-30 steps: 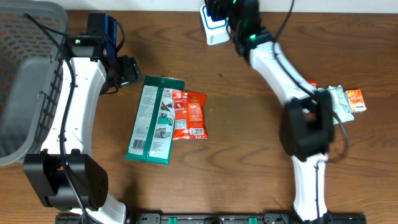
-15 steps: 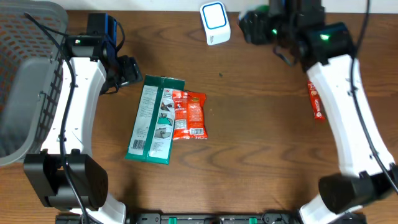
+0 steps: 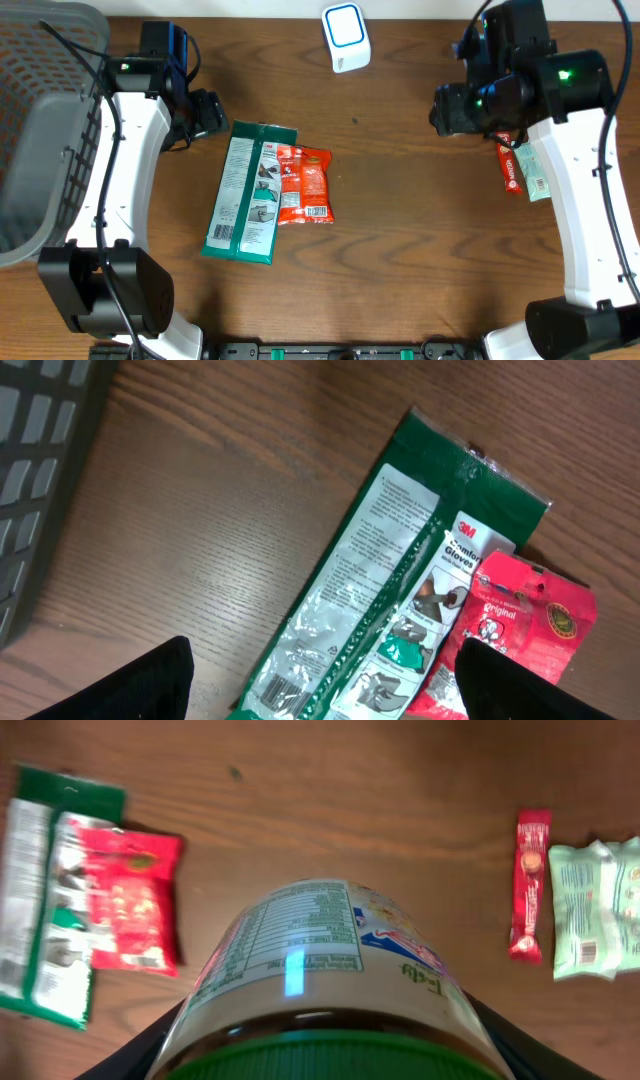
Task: Scan the item barcode
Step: 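Carry the jar right and lower it beside the Nescafe stick, then release the jar and swing the right gripper toward the red Hacks bag, then reach both grippers to the red Hacks bag on the gloves pack, then pinch the Hacks bag top with the right gripper, left gripper steadying it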
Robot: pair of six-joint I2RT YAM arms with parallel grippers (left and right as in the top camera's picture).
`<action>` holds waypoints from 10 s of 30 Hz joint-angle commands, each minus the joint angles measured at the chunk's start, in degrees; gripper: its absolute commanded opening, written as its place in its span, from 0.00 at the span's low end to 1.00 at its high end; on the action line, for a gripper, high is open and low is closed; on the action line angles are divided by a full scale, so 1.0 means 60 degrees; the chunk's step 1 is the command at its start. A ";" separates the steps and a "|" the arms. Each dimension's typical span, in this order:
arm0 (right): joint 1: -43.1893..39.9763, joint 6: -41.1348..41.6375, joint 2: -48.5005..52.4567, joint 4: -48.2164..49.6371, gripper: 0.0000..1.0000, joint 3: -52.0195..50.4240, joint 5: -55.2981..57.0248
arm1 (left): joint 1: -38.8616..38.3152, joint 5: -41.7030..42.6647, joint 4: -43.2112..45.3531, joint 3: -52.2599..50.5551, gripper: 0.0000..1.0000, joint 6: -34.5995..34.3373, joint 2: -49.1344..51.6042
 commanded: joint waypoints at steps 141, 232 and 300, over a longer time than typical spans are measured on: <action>0.3486 0.0364 0.1249 0.7413 0.99 -0.5162 -0.2932 | 0.0004 -0.0080 -0.0040 0.0106 0.84 0.0087 -0.0095; 0.2630 0.0015 0.4564 0.9012 0.60 -0.5253 -0.7442 | -0.2758 0.2670 0.5439 -0.5938 0.07 0.0153 0.0554; 0.1792 -0.0066 0.4728 0.8677 0.37 -0.5253 -0.7457 | -0.3606 0.3530 0.6371 -0.5850 0.19 -0.0015 0.1177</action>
